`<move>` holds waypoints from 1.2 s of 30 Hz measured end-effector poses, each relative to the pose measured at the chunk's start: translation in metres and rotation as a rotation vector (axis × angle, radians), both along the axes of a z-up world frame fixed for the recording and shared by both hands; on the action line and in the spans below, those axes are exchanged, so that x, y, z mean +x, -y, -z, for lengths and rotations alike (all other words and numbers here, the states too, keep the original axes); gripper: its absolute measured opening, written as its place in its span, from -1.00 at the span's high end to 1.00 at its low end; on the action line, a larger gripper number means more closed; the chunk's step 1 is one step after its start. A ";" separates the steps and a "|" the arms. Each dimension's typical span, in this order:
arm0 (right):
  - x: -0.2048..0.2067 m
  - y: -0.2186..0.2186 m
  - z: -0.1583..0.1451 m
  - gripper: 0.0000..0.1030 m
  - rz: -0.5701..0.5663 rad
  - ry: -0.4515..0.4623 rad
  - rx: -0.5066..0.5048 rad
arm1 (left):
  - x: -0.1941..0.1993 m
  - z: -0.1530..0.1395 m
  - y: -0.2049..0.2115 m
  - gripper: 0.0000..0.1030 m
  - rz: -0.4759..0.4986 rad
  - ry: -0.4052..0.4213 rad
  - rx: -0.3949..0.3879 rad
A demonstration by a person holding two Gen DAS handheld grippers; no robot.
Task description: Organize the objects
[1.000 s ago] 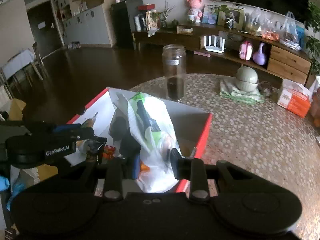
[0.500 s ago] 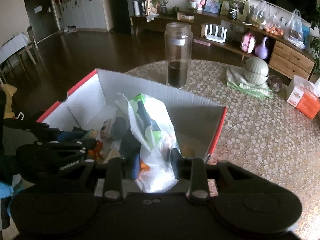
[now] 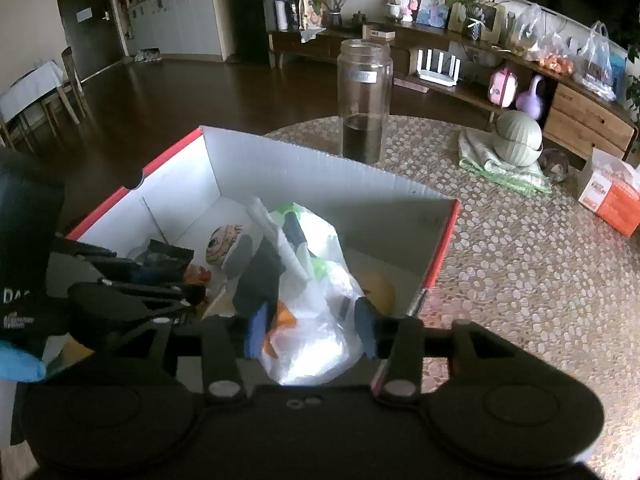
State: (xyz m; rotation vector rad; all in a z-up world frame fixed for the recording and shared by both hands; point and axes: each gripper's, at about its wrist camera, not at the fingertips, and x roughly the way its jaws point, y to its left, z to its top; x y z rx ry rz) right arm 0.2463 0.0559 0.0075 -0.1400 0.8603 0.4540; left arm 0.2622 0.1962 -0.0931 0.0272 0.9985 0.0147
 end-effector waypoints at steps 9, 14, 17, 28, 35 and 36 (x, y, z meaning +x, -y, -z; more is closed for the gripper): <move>-0.012 0.019 -0.013 -0.14 0.012 0.028 0.028 | -0.016 -0.017 0.001 -0.34 -0.028 0.060 -0.034; -0.025 0.027 -0.024 -0.21 0.004 0.049 0.051 | -0.029 -0.033 0.000 -0.34 -0.044 0.095 -0.051; -0.034 0.029 -0.031 -0.22 -0.016 0.060 0.065 | -0.037 -0.044 -0.001 -0.34 -0.053 0.124 -0.059; -0.073 0.036 -0.050 -0.32 -0.095 0.137 0.119 | -0.080 -0.084 -0.003 -0.35 -0.053 0.234 -0.090; -0.095 0.049 -0.056 -0.46 -0.119 0.172 0.187 | -0.108 -0.098 0.005 -0.39 -0.035 0.280 -0.094; -0.097 0.051 -0.056 -0.49 -0.121 0.175 0.197 | -0.112 -0.099 0.006 -0.47 -0.035 0.288 -0.093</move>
